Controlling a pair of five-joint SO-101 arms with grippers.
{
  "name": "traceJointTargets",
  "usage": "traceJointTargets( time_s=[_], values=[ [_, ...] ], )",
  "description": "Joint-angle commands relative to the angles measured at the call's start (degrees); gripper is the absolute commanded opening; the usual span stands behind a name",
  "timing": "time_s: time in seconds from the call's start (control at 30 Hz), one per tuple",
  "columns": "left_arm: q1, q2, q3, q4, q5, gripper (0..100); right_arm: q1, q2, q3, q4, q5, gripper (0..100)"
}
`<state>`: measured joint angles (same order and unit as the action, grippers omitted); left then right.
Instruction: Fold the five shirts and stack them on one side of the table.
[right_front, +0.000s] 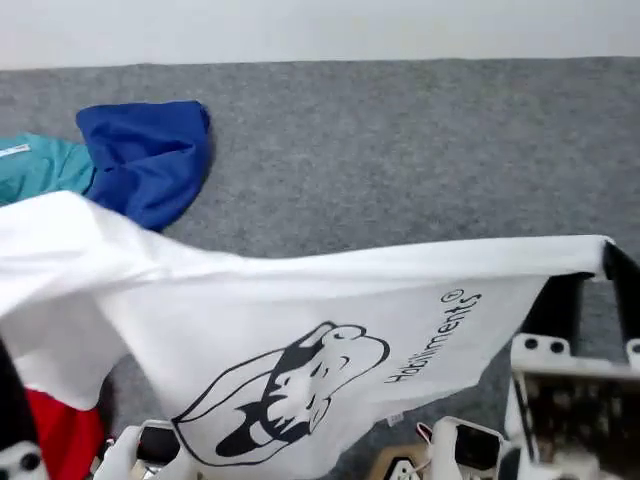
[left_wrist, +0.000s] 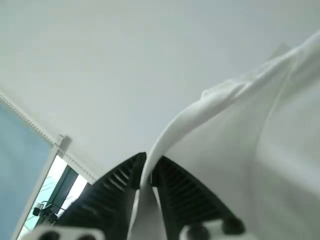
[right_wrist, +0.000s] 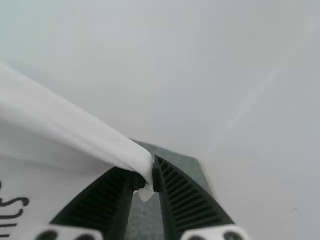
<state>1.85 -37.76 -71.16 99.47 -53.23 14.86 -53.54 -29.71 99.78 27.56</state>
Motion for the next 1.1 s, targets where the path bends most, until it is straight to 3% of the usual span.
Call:
traceJointTargets(
  time_s=[0.0, 0.17, 0.27, 0.53, 0.77, 0.93, 1.07],
  values=[
    [-0.7, 1.0, 6.0, 0.8, -0.4, 0, 1.5, 2.5, 7.1, 0.7, 0.1, 0.9],
    [-0.2, 1.0, 23.9, 0.4, -0.4, 0, 1.3, 3.6, 19.7, -3.5, 0.1, 0.9],
    [-0.1, 1.1, 35.7, -4.1, 1.1, 0, 1.3, 3.7, 28.6, -10.0, 0.1, 0.9],
    [0.0, 1.1, 72.2, -40.6, 4.4, 0, 1.5, 4.1, 49.0, -31.9, 0.5, 0.9],
    [2.6, 1.1, 99.7, -71.6, 4.1, 0, 1.5, 7.1, 58.5, -42.7, 0.5, 0.9],
    [3.8, 3.3, 112.7, -89.3, 0.6, 0, 1.5, 13.3, 61.1, -50.6, 0.5, 0.9],
    [2.5, 11.7, 113.5, -102.2, -3.8, 0, 1.4, 18.3, 61.0, -58.0, 0.5, 0.9]
  ],
)
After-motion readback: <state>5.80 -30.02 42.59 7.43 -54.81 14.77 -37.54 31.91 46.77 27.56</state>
